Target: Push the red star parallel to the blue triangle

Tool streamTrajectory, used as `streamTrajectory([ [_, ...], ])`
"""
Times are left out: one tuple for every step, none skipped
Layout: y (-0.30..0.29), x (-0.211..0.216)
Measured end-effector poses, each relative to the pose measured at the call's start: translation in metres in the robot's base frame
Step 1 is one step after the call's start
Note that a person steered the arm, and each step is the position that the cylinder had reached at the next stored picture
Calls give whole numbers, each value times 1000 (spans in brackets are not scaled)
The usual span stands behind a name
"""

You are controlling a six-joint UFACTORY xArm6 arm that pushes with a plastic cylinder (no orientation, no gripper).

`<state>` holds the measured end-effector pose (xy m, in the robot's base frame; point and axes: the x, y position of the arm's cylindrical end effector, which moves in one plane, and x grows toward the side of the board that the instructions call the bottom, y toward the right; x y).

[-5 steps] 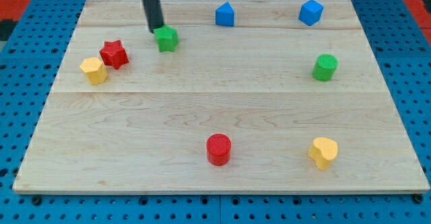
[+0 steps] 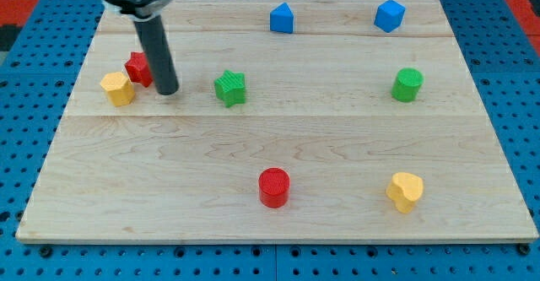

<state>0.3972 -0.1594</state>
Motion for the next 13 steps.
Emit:
streamTrajectory([
  [-9, -29],
  [-21, -49],
  [-21, -21],
  [-48, -23],
  [-57, -53],
  [-57, -88],
  [-74, -99],
  [-32, -118],
  [-34, -140],
  [-33, -146],
  [-42, -121],
  [-42, -121],
  [-42, -125],
])
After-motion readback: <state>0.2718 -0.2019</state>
